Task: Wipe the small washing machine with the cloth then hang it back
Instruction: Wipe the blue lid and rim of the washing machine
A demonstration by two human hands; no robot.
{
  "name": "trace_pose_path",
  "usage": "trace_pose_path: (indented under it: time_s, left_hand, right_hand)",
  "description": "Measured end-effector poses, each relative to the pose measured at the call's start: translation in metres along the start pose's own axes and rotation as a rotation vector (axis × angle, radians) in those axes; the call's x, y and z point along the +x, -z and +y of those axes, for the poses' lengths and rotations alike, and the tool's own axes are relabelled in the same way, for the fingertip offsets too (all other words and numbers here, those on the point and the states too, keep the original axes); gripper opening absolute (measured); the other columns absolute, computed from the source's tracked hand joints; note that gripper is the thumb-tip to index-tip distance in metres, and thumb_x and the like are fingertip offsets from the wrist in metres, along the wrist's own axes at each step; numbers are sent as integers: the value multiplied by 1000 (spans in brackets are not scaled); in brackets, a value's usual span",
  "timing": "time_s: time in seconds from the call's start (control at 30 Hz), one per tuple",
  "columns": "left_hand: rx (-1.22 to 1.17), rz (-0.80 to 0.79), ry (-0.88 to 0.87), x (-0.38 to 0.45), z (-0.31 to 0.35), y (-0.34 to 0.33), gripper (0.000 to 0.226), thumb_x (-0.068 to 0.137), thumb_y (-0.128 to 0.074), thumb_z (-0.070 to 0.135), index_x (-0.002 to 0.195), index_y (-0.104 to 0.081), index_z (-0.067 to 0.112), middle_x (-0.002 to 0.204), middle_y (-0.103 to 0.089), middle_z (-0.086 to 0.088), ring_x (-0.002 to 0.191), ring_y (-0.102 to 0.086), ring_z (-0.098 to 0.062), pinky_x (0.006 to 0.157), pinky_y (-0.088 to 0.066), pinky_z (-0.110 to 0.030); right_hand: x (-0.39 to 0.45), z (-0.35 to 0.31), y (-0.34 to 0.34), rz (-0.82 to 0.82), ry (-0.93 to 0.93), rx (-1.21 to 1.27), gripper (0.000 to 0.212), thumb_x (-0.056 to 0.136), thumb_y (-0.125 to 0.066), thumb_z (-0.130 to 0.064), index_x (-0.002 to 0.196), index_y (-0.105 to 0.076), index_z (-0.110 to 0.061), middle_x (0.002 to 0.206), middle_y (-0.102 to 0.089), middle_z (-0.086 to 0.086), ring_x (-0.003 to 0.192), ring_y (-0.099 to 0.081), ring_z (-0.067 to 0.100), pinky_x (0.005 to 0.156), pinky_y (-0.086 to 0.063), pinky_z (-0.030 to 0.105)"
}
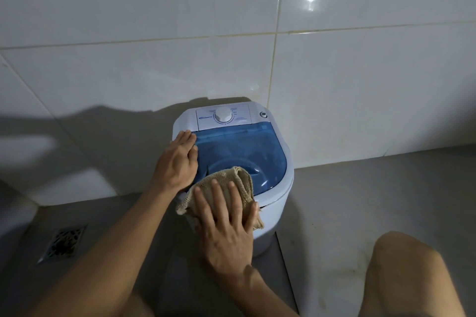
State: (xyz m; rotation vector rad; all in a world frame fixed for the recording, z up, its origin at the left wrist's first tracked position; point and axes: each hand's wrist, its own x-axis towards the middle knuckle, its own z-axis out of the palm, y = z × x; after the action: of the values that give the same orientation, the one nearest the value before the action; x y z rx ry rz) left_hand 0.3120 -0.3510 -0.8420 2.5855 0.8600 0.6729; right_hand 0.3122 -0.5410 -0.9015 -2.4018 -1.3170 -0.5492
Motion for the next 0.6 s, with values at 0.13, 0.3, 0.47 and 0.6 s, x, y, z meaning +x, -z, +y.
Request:
trace_pose_path:
  time_s: [0.13,0.3,0.47,0.6]
  left_hand:
    - [-16,-3,0,-1,1,1,41,100,-41,13,138,-46,-1,150,-38,-16,143,-30,-26,119,-20,-36]
    - [-42,-5,12,-3,1,1,42,101,-40,16,140,-44,1,152,-35,-15,144,-27,-25,120,-18,-36]
    - [-65,10,30,-4,3,-1,41,101,-39,15,140,-44,2,152,-35,-14,144,-27,-24,120,-17,-34]
    - [-50,12,16,0,1,-2,40,99,-41,13,137,-46,-1,149,-39,-17,142,-31,-26,119,-20,-34]
  right_hand:
    - [0,39,5,28,131,4,58,96,-46,-62,148,-44,-36,151,-48,-6,140,-42,23,113,-22,55]
    - [4,106,24,13,177,45,54,98,-44,-59,146,-48,-34,153,-47,-6,145,-37,21,114,-24,60]
    - [8,97,31,52,109,126,50,100,-40,-50,141,-56,-27,151,-49,0,146,-35,27,117,-20,61]
    - [10,52,25,21,162,85,48,99,-47,-49,142,-54,-29,151,-49,-1,144,-38,29,117,-24,60]
